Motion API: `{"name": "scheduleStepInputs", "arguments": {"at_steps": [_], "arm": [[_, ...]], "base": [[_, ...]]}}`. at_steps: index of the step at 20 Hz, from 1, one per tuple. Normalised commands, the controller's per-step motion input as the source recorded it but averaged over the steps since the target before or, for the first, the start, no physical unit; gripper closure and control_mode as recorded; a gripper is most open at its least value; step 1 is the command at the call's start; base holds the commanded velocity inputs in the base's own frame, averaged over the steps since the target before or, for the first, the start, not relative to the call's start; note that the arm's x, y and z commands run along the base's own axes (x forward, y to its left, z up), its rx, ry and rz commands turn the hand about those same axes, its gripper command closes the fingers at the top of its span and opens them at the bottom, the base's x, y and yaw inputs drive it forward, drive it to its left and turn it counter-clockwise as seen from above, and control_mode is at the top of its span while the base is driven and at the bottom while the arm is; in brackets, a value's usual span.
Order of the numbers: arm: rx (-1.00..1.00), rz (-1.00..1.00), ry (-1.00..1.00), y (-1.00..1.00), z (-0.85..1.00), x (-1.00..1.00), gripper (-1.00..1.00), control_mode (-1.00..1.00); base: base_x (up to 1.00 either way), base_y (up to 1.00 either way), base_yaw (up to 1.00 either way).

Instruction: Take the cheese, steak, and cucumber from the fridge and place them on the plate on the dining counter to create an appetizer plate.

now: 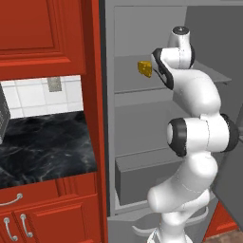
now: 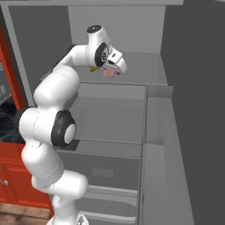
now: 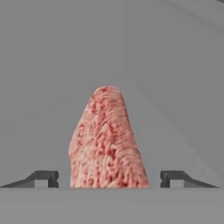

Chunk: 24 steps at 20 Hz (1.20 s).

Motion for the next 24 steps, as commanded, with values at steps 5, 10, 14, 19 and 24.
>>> {"name": "scheduleStepInputs", "arguments": {"at_steps": [5, 10, 14, 19, 24], "arm": [[0.00, -0.05, 0.06, 0.00, -0.48, -0.01, 1.00, -1.00], [0.00, -0.01, 0.00, 0.00, -0.35, -0.09, 1.00, -1.00], [0.00, 0.00, -0.03, 0.08, -0.17, -0.44, 1.00, -1.00], [0.00, 0.00, -0.15, 0.33, -0.03, -0.88, 1.00, -1.00], [0.00, 0.00, -0.16, 0.42, 0.01, -1.00, 1.00, -1.00]], "base": [[0.00, 0.00, 0.00], [0.00, 0.00, 0.00], [0.00, 0.00, 0.00], [0.00, 0.00, 0.00], [0.00, 0.00, 0.00]]}}
